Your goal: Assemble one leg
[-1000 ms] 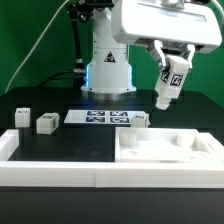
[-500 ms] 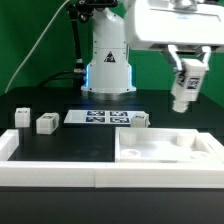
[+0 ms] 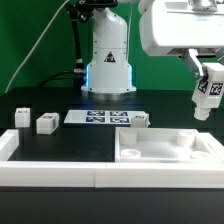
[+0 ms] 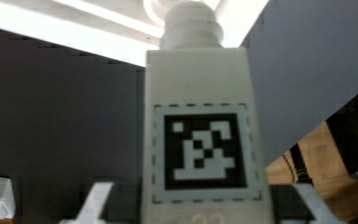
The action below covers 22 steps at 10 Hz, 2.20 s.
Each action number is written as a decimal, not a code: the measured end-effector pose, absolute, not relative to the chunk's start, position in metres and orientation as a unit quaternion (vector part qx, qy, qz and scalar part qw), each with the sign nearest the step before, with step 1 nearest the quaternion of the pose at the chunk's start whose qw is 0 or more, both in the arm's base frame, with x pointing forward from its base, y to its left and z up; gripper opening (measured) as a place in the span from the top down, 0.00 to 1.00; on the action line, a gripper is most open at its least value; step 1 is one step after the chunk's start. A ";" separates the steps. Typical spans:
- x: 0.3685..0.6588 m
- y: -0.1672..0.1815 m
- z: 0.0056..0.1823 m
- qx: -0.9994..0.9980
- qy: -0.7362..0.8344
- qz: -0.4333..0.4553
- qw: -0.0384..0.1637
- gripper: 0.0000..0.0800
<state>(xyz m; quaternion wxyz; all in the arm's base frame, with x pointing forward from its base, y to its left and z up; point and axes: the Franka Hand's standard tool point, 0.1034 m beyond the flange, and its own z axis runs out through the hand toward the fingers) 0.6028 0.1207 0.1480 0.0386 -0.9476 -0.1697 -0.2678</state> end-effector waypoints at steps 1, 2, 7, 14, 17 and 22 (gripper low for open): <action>0.603 0.121 0.148 -0.948 -0.170 -0.268 0.039 0.63; 0.603 0.120 0.148 -0.948 -0.170 -0.268 0.039 0.63; 0.625 0.113 0.136 -0.947 -0.159 -0.275 0.039 0.63; 0.623 0.107 0.122 -0.935 -0.151 -0.319 0.020 0.63; 0.617 0.115 0.107 -0.939 -0.151 -0.308 0.026 0.63; 0.617 0.120 0.087 -0.941 -0.151 -0.302 0.030 0.63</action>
Offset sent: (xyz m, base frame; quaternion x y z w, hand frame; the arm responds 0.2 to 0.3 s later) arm 0.0156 -0.0055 -0.0109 0.0038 0.0013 -0.0134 0.9999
